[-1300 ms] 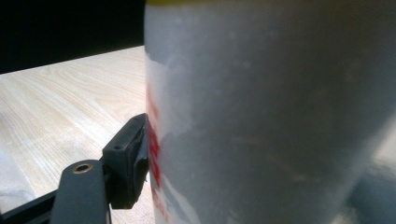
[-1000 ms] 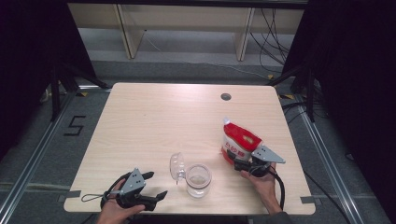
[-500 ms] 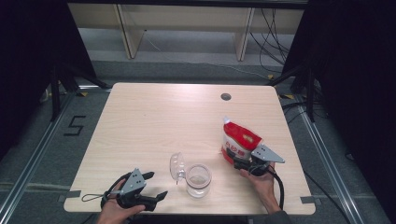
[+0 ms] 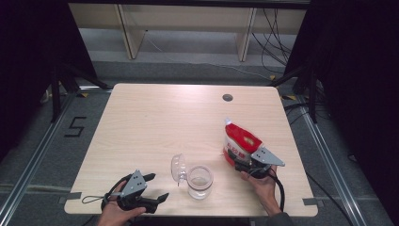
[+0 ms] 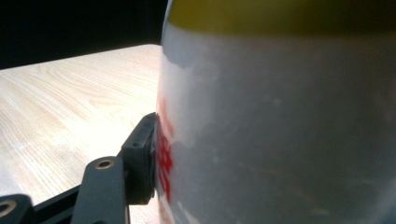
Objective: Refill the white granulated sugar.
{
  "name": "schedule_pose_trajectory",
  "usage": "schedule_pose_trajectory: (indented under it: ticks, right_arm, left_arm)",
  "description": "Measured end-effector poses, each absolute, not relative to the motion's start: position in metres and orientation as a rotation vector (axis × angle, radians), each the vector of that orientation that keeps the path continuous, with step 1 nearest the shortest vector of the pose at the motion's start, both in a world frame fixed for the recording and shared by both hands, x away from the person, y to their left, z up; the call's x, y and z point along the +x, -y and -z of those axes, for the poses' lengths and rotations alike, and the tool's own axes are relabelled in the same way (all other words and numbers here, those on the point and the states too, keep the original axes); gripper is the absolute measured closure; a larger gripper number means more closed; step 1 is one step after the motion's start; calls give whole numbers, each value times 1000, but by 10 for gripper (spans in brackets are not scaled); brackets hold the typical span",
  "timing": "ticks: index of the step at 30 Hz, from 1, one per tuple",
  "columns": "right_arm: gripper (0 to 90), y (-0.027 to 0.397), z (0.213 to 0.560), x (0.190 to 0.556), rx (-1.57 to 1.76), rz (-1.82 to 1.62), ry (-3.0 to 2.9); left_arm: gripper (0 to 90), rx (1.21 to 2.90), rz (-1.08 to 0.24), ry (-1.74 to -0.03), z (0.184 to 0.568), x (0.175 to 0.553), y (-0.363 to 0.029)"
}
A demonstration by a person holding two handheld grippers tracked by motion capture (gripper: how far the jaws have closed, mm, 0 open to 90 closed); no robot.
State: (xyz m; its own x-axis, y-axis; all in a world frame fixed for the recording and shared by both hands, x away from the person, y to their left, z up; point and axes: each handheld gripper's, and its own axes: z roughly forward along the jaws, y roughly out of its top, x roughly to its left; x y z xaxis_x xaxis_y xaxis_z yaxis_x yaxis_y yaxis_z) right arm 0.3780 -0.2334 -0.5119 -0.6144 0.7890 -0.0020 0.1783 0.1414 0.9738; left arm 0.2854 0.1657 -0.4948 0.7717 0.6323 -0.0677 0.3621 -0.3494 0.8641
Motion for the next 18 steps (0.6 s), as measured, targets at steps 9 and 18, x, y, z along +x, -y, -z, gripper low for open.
schedule_pose_trajectory:
  ticks: [9,18]
  right_arm:
    - [418,227,502,366,839,-1404,-1914]
    - [428,222,482,351,661,-1301,-1919]
  left_arm:
    - [180,1988,-356,-746,495,285,-166]
    - [179,1991,-359,-745,493,285,-168]
